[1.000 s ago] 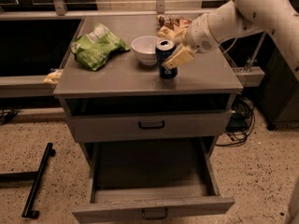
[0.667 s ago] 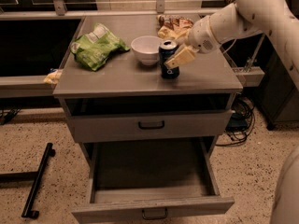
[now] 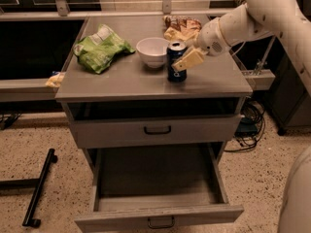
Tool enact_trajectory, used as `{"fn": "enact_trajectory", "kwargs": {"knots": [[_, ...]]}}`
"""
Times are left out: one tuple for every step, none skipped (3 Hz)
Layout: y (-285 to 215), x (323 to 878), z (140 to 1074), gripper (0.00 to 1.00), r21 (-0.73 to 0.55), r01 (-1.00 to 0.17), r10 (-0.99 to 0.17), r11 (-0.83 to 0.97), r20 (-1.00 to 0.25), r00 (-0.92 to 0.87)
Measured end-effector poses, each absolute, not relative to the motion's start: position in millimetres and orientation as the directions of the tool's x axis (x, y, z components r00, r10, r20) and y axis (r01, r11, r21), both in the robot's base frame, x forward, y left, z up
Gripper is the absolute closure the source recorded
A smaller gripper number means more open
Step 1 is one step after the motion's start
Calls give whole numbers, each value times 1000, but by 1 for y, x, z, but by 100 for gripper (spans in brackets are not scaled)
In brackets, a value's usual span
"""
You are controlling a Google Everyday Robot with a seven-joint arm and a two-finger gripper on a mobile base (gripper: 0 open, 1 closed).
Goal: Pick pepsi can from middle drawer and place on counter
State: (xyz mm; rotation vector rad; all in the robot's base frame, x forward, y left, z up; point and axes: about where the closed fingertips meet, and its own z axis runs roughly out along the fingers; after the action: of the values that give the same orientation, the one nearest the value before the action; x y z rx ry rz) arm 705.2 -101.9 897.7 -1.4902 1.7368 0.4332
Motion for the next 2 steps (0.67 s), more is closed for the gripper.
{"fn": "enact_trajectory", "kwargs": {"knots": [[-102,705,898,58,-230,-940,-670,251,-742,3],[-102,705,898,35,-230,-940,-670,251,-742,3]]}}
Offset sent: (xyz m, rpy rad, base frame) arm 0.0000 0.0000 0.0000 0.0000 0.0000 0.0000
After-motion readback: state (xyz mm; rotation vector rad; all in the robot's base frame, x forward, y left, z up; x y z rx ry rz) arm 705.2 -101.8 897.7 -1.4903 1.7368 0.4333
